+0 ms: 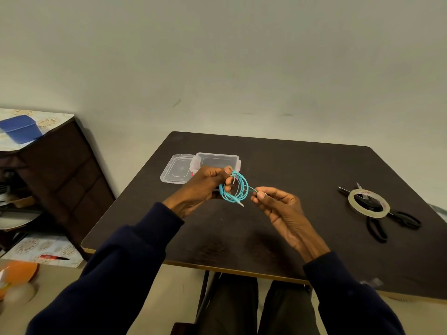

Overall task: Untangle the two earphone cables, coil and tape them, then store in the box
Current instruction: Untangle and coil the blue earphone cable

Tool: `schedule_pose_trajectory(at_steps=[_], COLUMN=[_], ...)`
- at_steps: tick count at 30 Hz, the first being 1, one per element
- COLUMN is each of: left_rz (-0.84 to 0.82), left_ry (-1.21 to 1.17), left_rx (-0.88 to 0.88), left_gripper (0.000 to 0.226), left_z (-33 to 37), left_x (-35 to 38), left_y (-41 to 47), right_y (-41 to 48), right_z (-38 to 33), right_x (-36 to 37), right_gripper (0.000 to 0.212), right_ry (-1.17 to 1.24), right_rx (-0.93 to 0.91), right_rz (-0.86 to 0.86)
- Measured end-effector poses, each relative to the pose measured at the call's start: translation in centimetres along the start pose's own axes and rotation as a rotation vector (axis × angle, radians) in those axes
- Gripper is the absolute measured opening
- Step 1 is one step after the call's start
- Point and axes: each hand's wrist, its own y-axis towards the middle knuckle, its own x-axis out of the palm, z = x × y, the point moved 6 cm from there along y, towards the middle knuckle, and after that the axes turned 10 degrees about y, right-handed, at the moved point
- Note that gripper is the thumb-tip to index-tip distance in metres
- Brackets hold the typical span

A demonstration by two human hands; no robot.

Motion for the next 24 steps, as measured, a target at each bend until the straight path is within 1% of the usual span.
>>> schedule_pose_trajectory(at_steps=[2, 4, 7, 12, 16, 20, 24], left_rz=[-0.009, -0.034, -0.023, -0.011, -0.021, 0.076, 0.157], left_ry=[-0.013, -0.067, -0.179, -0.197, -0.312, -0.380, -0.288], left_rx=[-0.025, -0.055, -0.099, -0.135, -0.131, -0.141, -0.154], left_gripper=[0.044, 0.046, 0.045, 0.045, 0.036, 0.032, 0.034], left_z=[-0.3, -0.5, -0.6, -1.2, -1.2, -1.4, -1.7], left_x=[0.5, 0.9, 1.2, 1.3, 1.3, 0.4, 0.3], left_y=[0.0, -0.1, -0.3, -0.4, -0.4, -0.3, -0.3], right_y=[-0.1, -0.1, 0.0, 0.0, -0.1, -0.4, -0.6], right_z=[-0.1, -0.3, -0.7, -0.6, -0.6, -0.9, -1.3], right_x=[0.7, 0.9, 0.7, 0.7, 0.9, 0.5, 0.6], right_gripper=[0.036, 0.033, 0.031, 0.032, 0.035, 0.037, 0.031], right_ry=[-0.018, -0.016, -0.010, -0.072, -0.130, -0.166, -0.115], right_rx=[0.001, -0.003, -0.018, -0.019, -0.037, -0.056, -0.080], right_rz=[-0.037, -0.033, -0.009, -0.003, 0.009, 0.031, 0.026])
